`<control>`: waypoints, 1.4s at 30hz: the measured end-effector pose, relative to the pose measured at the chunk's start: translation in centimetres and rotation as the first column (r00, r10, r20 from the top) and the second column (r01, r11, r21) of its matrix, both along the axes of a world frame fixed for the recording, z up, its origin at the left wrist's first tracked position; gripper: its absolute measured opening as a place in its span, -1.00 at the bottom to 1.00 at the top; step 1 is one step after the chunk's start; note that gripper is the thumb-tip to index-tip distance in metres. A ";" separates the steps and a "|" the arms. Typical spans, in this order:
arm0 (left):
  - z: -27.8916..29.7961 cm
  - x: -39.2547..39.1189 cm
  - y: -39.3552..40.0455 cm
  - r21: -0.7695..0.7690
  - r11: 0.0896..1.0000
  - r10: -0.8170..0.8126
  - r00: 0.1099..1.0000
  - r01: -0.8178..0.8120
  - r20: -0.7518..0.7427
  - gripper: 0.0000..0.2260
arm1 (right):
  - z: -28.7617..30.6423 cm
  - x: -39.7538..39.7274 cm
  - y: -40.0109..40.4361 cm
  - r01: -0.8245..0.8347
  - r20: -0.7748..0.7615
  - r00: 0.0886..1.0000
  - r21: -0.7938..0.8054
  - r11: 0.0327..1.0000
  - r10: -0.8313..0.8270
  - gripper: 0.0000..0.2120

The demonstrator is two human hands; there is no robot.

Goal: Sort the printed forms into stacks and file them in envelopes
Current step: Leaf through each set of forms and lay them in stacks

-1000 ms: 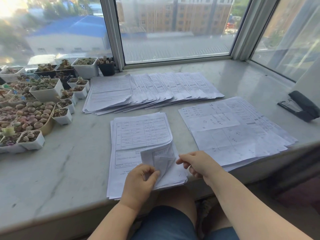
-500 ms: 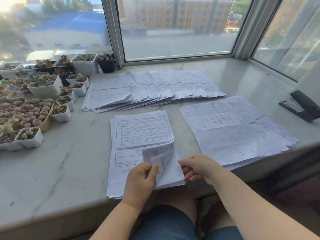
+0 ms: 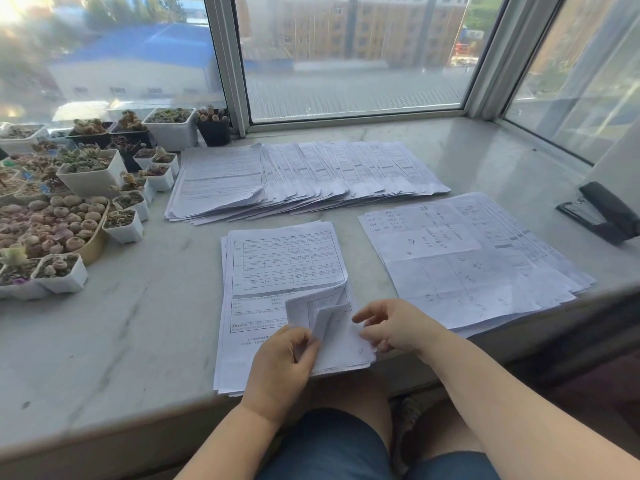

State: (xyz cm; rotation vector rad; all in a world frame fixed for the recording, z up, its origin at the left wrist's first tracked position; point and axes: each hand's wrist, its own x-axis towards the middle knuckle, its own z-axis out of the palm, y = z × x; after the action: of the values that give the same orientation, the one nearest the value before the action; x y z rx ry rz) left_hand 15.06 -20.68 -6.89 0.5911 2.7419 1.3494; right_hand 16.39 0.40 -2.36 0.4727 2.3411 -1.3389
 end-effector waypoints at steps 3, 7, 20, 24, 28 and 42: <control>0.0 -0.3 0.0 0.003 0.999 0.039 0.999 -0.039 0.017 -0.76 | -0.3 0.3 0.3 -0.032 -0.022 0.999 0.159 0.987 0.036 -0.74; 0.1 -0.5 0.0 -0.043 0.999 -0.016 0.999 0.018 0.052 -0.85 | -0.8 0.7 0.3 -0.051 0.010 0.999 0.152 0.987 0.050 -0.65; 1.1 -0.6 0.1 -0.084 0.993 -0.068 0.992 0.078 0.110 -0.92 | -2.1 0.5 -0.8 0.198 0.073 0.980 -0.222 0.955 -0.186 -0.78; 1.0 -0.7 0.0 -0.105 0.991 -0.076 0.991 0.088 0.113 -0.90 | -2.3 0.3 -1.2 0.207 0.071 0.978 -0.187 0.960 -0.197 -0.76; 0.7 -1.0 0.0 -0.120 0.991 -0.050 0.997 0.057 0.055 -0.62 | -2.1 0.3 -0.9 0.234 0.045 0.972 -0.126 0.964 -0.230 -0.77; 0.9 0.7 -0.6 -0.062 0.995 -0.089 0.992 0.084 -0.089 -0.79 | -1.2 -1.8 -2.6 0.314 0.247 0.935 -0.243 0.918 -0.255 -0.60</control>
State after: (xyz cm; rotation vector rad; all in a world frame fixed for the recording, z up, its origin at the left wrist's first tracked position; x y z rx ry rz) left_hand 15.73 -21.25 -6.03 0.7773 2.7797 1.2500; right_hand 14.60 -2.24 -3.52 0.8482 1.9244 -1.6317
